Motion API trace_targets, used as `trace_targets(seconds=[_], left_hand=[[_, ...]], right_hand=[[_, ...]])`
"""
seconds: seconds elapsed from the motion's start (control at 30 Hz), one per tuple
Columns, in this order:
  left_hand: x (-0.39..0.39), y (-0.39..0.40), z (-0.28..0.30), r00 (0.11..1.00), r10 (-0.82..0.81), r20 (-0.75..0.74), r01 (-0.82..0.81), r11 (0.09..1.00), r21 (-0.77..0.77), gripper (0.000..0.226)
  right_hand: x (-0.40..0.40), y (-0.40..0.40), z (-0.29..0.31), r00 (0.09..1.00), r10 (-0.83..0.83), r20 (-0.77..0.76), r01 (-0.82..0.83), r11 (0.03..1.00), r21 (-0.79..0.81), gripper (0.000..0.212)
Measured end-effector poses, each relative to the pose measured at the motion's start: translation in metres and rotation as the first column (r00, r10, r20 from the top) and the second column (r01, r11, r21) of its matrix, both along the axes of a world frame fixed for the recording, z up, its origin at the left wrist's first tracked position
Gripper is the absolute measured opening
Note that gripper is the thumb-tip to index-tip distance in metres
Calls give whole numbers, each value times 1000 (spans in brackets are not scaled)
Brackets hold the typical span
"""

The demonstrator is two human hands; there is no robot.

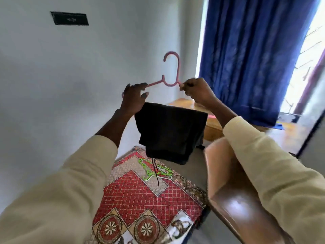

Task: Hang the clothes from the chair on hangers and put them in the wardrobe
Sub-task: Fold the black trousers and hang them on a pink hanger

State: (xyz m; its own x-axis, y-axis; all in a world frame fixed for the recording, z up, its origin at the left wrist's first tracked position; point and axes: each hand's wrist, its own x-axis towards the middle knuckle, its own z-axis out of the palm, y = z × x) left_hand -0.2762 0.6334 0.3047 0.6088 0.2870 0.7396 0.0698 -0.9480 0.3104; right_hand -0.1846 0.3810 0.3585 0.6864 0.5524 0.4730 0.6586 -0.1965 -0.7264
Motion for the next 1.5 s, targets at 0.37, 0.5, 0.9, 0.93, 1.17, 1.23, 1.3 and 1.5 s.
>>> trace_targets(seconds=[0.37, 0.5, 0.9, 0.93, 1.17, 1.23, 1.3, 1.5], left_hand=[[70, -286, -25, 806, -592, -20, 562, 775, -288, 23], [104, -409, -34, 712, -701, 39, 661, 652, -371, 12], [193, -770, -30, 537, -838, 96, 779, 449, -437, 25], [200, -795, -23, 547, -832, 94, 781, 467, -414, 23], [277, -927, 30, 636, -767, -83, 693, 615, -376, 45], [311, -948, 42, 646, -754, -121, 648, 625, -435, 40], [346, -960, 55, 666, -743, -67, 589, 578, -565, 40], [468, -974, 96, 408, -912, 48, 523, 190, -831, 54]], right_hand=[[-24, -347, -45, 948, -316, -27, 289, 896, -337, 28], [-31, -482, -85, 849, -528, 15, 498, 792, -353, 29], [-62, -827, -72, 283, -782, 556, 959, 243, -147, 28], [-60, -841, -65, 234, -781, 579, 971, 212, -107, 25], [-10, -894, -16, 74, -810, 581, 997, 55, -50, 26], [19, -902, -3, 52, -827, 559, 999, 48, -21, 28], [49, -904, 12, 34, -841, 539, 999, 48, 13, 26], [191, -923, 79, 10, -892, 451, 990, 71, 120, 33]])
